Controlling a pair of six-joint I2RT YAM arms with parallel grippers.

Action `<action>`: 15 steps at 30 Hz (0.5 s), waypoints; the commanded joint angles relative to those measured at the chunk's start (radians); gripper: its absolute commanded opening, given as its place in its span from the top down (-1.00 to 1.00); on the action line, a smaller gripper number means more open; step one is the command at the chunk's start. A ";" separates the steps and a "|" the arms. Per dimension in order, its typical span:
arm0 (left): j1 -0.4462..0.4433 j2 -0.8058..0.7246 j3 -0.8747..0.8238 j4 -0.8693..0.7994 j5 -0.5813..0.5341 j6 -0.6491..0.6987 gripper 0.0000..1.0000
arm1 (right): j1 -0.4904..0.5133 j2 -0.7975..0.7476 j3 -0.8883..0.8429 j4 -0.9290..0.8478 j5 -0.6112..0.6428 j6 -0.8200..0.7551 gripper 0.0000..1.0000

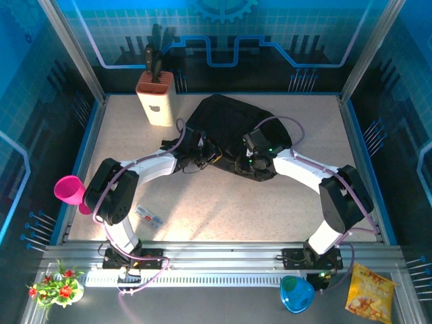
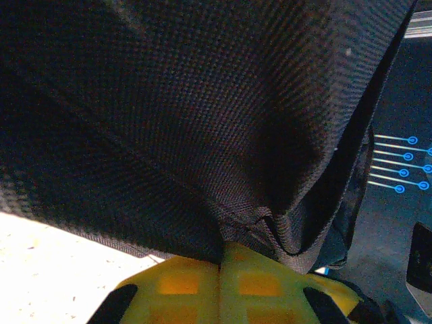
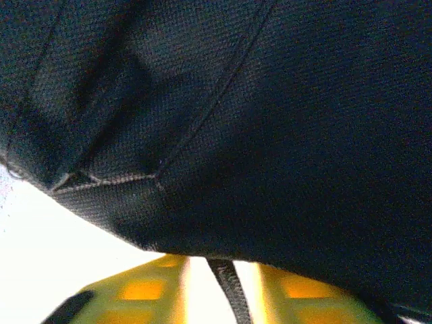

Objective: Pack books, pencil case, and school supplies into a backpack

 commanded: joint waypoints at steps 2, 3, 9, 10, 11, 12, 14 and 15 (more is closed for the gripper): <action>0.005 -0.018 0.035 0.005 0.022 0.008 1.00 | 0.019 0.032 0.054 -0.047 0.055 0.006 0.79; 0.005 -0.017 0.035 0.004 0.019 0.010 1.00 | 0.019 0.028 0.052 -0.049 0.056 0.006 0.87; 0.007 -0.016 0.044 -0.003 0.006 0.016 1.00 | 0.035 -0.019 0.009 -0.064 0.086 -0.001 1.00; 0.009 -0.015 0.046 -0.004 0.003 0.018 1.00 | 0.039 -0.030 0.001 -0.069 0.098 0.000 1.00; 0.010 -0.016 0.048 -0.007 -0.001 0.020 1.00 | 0.043 -0.043 -0.010 -0.078 0.118 0.004 1.00; 0.011 -0.015 0.050 -0.009 -0.005 0.024 1.00 | 0.050 -0.061 -0.023 -0.092 0.145 0.011 1.00; 0.016 -0.018 0.050 -0.017 -0.021 0.027 1.00 | 0.059 -0.100 -0.049 -0.125 0.204 0.032 1.00; 0.019 -0.020 0.048 -0.017 -0.030 0.028 1.00 | 0.060 -0.117 -0.062 -0.140 0.233 0.048 1.00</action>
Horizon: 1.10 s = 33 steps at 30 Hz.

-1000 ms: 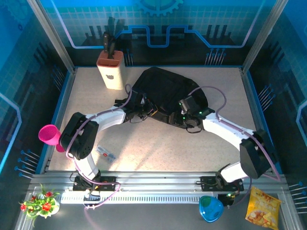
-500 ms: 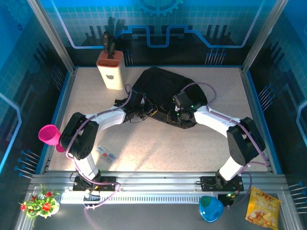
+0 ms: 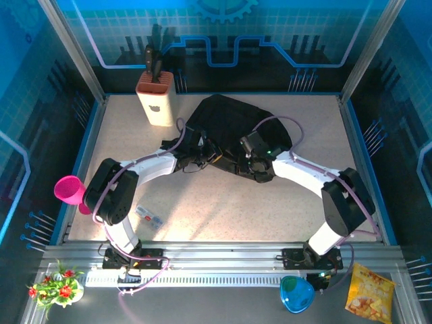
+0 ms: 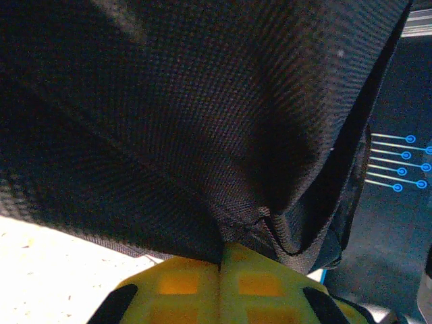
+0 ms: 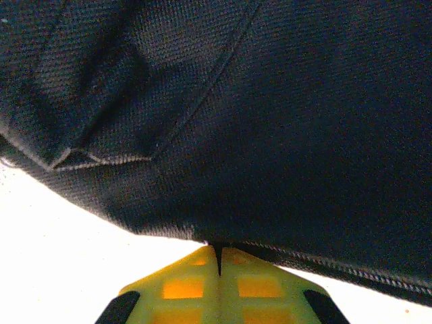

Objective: Pack books, pencil case, and school supplies into a backpack

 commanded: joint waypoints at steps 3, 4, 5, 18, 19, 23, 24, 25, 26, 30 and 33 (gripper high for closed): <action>0.026 -0.034 0.014 0.012 -0.072 0.022 1.00 | 0.015 -0.125 -0.094 -0.150 0.206 0.086 1.00; 0.028 -0.040 0.003 0.026 -0.084 0.019 1.00 | 0.014 -0.145 -0.111 -0.163 0.240 0.103 1.00; 0.030 -0.043 -0.004 0.037 -0.089 0.015 1.00 | 0.013 -0.162 -0.125 -0.177 0.269 0.115 1.00; 0.035 -0.002 0.025 0.045 -0.073 0.011 1.00 | -0.078 -0.265 -0.121 -0.336 0.456 0.190 1.00; 0.035 0.004 0.034 0.043 -0.072 0.012 1.00 | -0.088 -0.271 -0.123 -0.340 0.460 0.190 1.00; 0.039 0.049 0.091 0.027 -0.055 0.031 1.00 | -0.120 -0.284 -0.122 -0.278 0.394 0.101 1.00; 0.042 0.061 0.109 0.022 -0.051 0.036 1.00 | -0.120 -0.282 -0.116 -0.266 0.374 0.081 1.00; 0.045 0.076 0.131 0.015 -0.048 0.047 1.00 | -0.120 -0.279 -0.108 -0.243 0.342 0.048 1.00; 0.051 0.095 0.158 0.001 -0.044 0.062 1.00 | -0.121 -0.273 -0.100 -0.227 0.301 0.026 1.00; 0.082 0.149 0.222 -0.044 -0.046 0.086 0.85 | -0.104 -0.253 -0.071 -0.191 0.193 -0.013 1.00; 0.114 0.139 0.199 -0.055 -0.055 0.087 0.47 | -0.085 -0.233 -0.047 -0.195 0.148 -0.021 1.00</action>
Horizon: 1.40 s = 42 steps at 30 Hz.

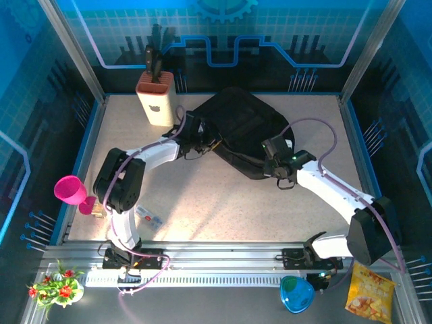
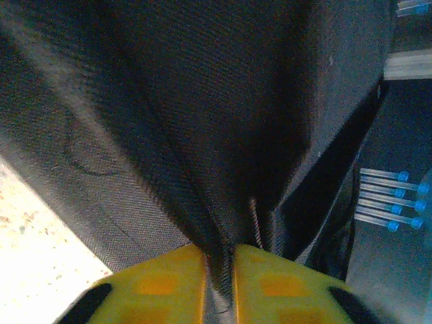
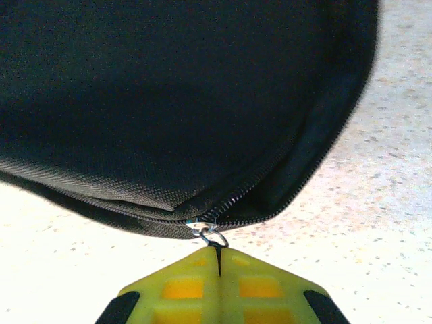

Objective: Pack books, pencil case, and school supplies into a backpack

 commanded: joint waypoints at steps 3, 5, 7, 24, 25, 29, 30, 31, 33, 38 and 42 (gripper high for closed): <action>0.053 -0.062 -0.060 -0.022 -0.033 0.031 0.13 | 0.027 0.026 0.052 0.039 -0.174 -0.040 1.00; 0.055 -0.112 -0.116 -0.031 -0.025 0.030 -0.03 | 0.045 0.038 0.064 0.070 -0.251 -0.038 1.00; 0.054 -0.166 -0.164 -0.047 -0.007 0.023 -0.12 | 0.071 0.058 0.089 0.082 -0.292 -0.031 1.00; -0.120 -0.289 -0.436 0.227 0.042 -0.369 -0.33 | 0.194 0.221 0.238 0.159 -0.470 -0.007 1.00; -0.123 -0.275 -0.425 0.222 0.033 -0.371 -0.32 | 0.195 0.220 0.237 0.156 -0.470 -0.002 1.00; -0.125 -0.220 -0.392 0.242 0.028 -0.363 -0.12 | 0.196 0.207 0.215 0.143 -0.465 0.004 1.00; -0.126 -0.207 -0.381 0.243 0.028 -0.356 0.00 | 0.197 0.203 0.207 0.140 -0.464 0.006 1.00; -0.125 -0.195 -0.370 0.239 0.029 -0.348 0.14 | 0.196 0.197 0.197 0.137 -0.461 0.009 1.00; -0.128 -0.173 -0.355 0.233 0.029 -0.334 0.29 | 0.197 0.187 0.177 0.129 -0.451 0.015 1.00; -0.127 -0.139 -0.348 0.213 0.008 -0.304 0.61 | 0.192 0.158 0.121 0.088 -0.386 0.038 1.00; -0.126 -0.118 -0.346 0.195 -0.004 -0.282 0.84 | 0.165 0.128 0.072 0.061 -0.343 0.061 1.00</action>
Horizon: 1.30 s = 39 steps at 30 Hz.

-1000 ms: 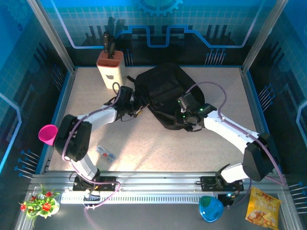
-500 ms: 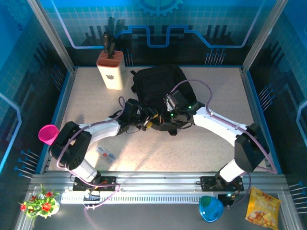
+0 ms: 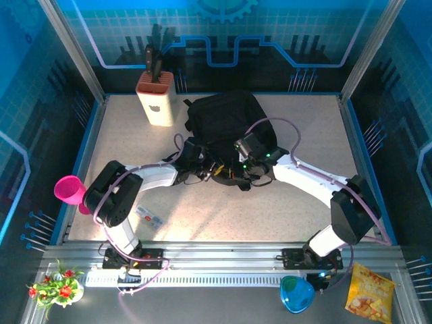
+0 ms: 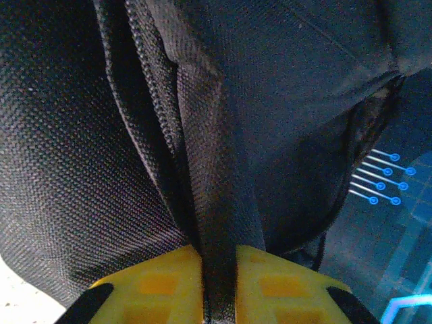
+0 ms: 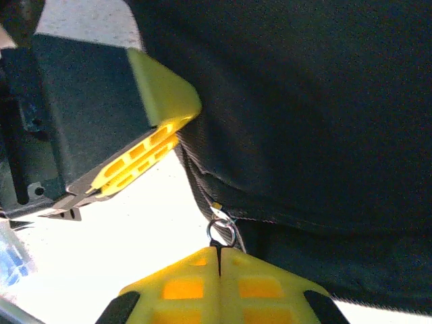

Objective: Pack books, pencil case, and school supplies into a backpack

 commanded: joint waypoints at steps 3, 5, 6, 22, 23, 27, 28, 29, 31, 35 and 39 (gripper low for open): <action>0.005 0.025 0.020 -0.036 -0.052 0.044 0.90 | -0.034 -0.079 -0.056 -0.102 0.073 0.040 1.00; 0.010 0.025 0.016 -0.037 -0.055 0.049 0.93 | -0.052 -0.092 -0.066 -0.131 0.097 0.046 1.00; 0.012 0.026 0.013 -0.037 -0.054 0.051 0.95 | -0.061 -0.096 -0.071 -0.139 0.104 0.047 1.00; 0.028 0.017 0.034 -0.047 -0.023 0.099 1.00 | -0.097 -0.133 -0.044 -0.336 0.412 0.040 1.00; 0.031 0.017 0.037 -0.046 -0.022 0.102 1.00 | -0.101 -0.134 -0.047 -0.336 0.431 0.035 1.00; 0.038 0.016 0.043 -0.050 -0.013 0.110 1.00 | -0.119 -0.132 -0.049 -0.338 0.458 0.022 1.00; 0.039 0.015 0.044 -0.050 -0.012 0.112 1.00 | -0.120 -0.132 -0.045 -0.339 0.460 0.022 1.00; 0.039 0.014 0.045 -0.050 -0.011 0.114 1.00 | -0.121 -0.134 -0.042 -0.333 0.448 0.013 1.00; 0.040 0.016 0.050 -0.050 -0.006 0.115 1.00 | -0.125 -0.151 -0.043 -0.282 0.366 -0.028 1.00; 0.039 0.014 0.047 -0.049 0.002 0.118 1.00 | -0.144 -0.200 -0.058 -0.175 0.177 -0.087 0.62; 0.040 0.014 0.048 -0.049 0.009 0.121 1.00 | -0.147 -0.226 -0.085 -0.062 -0.008 -0.149 -0.07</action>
